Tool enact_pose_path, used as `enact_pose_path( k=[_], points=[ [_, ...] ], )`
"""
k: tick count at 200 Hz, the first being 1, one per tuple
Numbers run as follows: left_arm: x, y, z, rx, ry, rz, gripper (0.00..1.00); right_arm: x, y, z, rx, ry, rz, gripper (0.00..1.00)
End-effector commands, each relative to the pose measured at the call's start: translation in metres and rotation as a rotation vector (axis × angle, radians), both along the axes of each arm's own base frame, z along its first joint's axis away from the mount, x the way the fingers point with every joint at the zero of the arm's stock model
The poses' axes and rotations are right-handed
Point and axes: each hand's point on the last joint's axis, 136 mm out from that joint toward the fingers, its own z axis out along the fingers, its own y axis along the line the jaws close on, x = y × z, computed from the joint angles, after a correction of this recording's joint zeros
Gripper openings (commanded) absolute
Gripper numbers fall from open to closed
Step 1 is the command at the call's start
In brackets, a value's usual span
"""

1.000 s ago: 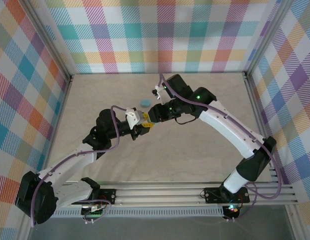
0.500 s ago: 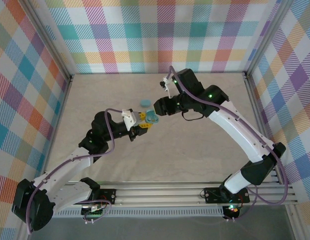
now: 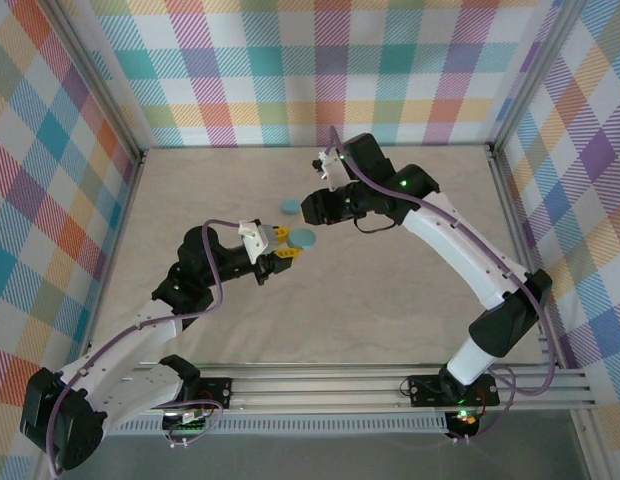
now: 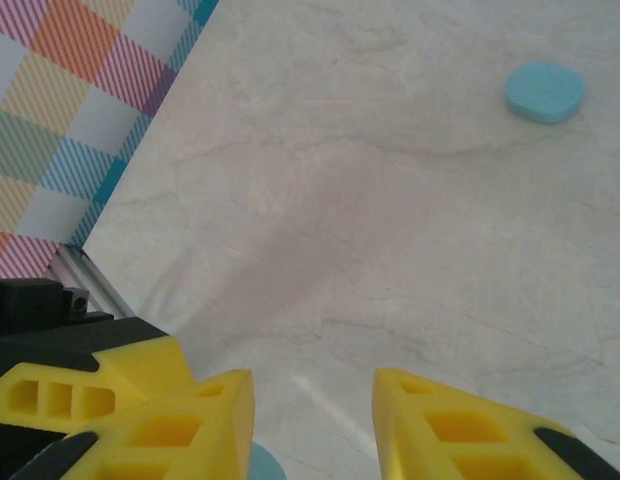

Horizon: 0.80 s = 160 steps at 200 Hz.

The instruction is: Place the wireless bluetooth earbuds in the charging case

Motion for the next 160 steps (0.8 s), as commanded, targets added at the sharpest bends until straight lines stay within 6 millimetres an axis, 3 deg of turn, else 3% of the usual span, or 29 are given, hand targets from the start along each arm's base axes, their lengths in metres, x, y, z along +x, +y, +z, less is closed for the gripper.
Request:
enact_pose_path(
  k=[1, 48, 86, 105, 160],
  points=[
    [-0.002, 0.000, 0.010, -0.028, -0.009, 0.012, 0.00, -0.011, 0.005, 0.000, 0.037, 0.032, 0.036, 0.37],
    [0.012, 0.005, 0.011, -0.047, 0.027, 0.090, 0.00, -0.016, -0.017, 0.004, 0.074, 0.025, -0.041, 0.40],
    [0.020, 0.007, 0.012, -0.079, 0.068, 0.130, 0.00, -0.016, -0.035, 0.020, 0.296, 0.075, -0.126, 0.52],
    [0.022, 0.007, 0.018, -0.114, 0.077, 0.135, 0.00, -0.017, -0.035, 0.023, 0.400, 0.114, -0.131, 0.59],
    [0.020, 0.004, 0.046, -0.214, 0.062, 0.102, 0.00, -0.021, -0.015, 0.021, 0.549, 0.273, -0.064, 0.62]
  ],
)
